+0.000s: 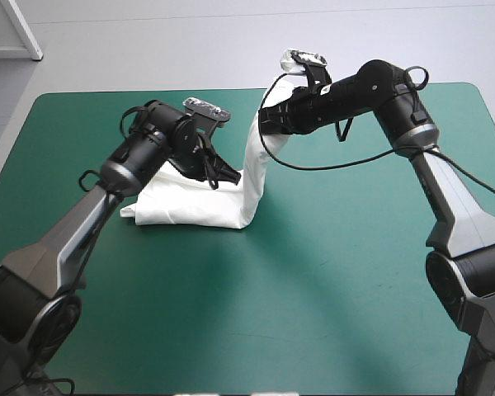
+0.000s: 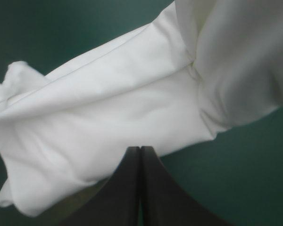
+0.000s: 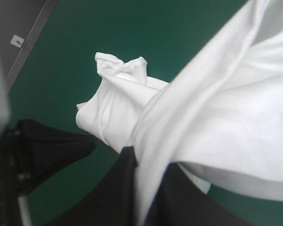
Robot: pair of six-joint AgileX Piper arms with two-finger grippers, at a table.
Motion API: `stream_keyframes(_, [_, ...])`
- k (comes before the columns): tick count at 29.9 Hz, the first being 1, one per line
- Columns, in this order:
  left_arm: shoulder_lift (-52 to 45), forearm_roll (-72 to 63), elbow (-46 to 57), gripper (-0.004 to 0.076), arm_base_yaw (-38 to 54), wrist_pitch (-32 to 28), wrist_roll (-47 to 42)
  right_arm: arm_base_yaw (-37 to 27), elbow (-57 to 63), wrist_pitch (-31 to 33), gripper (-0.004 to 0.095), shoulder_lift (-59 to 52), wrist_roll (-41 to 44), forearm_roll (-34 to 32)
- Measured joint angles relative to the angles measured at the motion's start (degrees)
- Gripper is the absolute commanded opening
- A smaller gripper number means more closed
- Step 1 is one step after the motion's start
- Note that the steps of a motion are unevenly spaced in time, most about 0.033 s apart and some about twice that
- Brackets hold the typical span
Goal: Fold the cloth
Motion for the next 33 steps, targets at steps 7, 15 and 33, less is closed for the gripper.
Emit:
stream_keyframes(7, [-15.8, 1.4, 20.7, -0.0008, 0.0, 0.4, -1.6, 4.7, -4.9, -0.6, -0.0013, 4.2, -0.3, 0.1])
stream_keyframes(15, [-39.5, 2.8, 46.5, -0.0008, 0.0, 0.9, -12.4, 10.6, -17.5, -0.7, -0.0013, 15.1, 1.3, 0.2])
stream_keyframes(33, [-60.3, -1.9, 59.8, -0.0008, 0.0, 1.5, -16.0, 17.7, -32.6, -6.2, 0.0745, 34.8, -2.9, 5.2])
